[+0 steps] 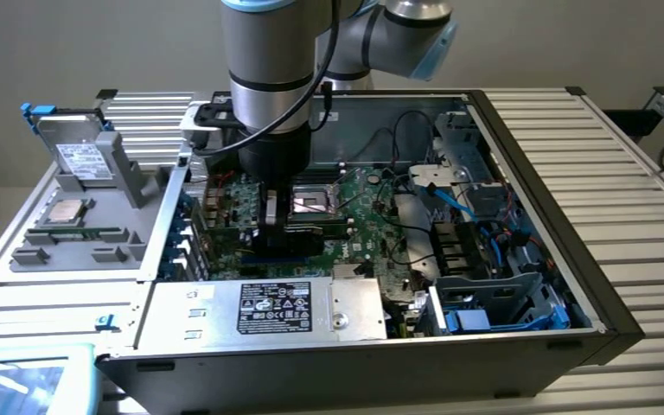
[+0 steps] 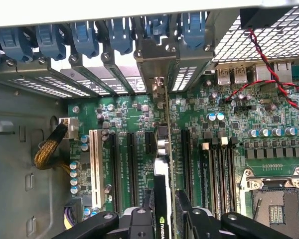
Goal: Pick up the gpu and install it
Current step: 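Insert the gpu into the slot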
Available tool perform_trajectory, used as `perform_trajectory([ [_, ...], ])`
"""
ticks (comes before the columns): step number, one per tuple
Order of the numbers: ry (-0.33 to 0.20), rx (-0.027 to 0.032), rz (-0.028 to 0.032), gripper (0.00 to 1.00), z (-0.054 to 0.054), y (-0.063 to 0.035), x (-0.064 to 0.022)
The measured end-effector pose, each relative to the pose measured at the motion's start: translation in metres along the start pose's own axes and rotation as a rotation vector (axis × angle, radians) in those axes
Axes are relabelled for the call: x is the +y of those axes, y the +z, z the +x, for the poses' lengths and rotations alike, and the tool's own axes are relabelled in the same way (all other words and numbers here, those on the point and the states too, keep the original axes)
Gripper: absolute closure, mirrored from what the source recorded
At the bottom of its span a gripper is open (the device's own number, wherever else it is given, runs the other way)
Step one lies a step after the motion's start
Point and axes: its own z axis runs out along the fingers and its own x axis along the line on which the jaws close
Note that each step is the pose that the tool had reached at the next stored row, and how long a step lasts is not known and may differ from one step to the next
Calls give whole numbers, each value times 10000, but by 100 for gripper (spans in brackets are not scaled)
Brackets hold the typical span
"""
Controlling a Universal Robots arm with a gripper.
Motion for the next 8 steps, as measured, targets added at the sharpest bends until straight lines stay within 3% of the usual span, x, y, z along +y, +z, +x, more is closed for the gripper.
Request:
perform_trajectory([
  [8, 0, 0, 0, 73, 0, 0, 0],
])
